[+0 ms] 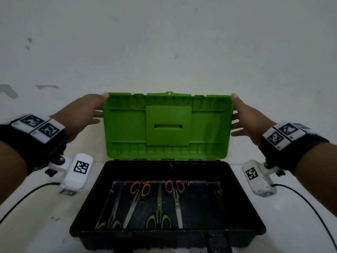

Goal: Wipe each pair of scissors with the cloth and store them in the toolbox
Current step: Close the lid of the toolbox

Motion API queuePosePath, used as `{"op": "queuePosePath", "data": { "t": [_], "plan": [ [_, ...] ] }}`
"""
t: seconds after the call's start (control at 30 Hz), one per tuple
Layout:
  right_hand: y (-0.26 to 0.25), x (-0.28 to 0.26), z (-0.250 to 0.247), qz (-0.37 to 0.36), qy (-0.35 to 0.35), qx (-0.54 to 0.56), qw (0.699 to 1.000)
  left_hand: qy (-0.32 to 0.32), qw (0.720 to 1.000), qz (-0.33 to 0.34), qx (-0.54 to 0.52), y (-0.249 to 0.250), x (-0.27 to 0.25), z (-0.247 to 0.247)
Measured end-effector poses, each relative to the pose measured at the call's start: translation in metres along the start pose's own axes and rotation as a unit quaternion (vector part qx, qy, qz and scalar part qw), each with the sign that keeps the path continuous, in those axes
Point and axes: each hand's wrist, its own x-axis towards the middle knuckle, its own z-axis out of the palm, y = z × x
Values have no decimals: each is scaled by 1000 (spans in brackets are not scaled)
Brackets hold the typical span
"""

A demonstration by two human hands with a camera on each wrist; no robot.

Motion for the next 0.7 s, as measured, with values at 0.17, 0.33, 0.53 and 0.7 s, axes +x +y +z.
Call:
{"op": "queuePosePath", "data": {
  "t": [0.17,0.33,0.53,0.7],
  "plan": [
    [-2,-9,-12,16,54,48,997,28,998,-18,-59,11,-21,-3],
    [-1,-48,-31,15,46,54,997,40,997,-28,-53,17,-60,-13],
    [23,-111,-35,-11,-2,51,999,53,998,-19,-16,-3,-121,-12],
    [53,-152,-30,-31,0,-45,998,34,988,2,151,-34,-163,-18]
  ]
}}
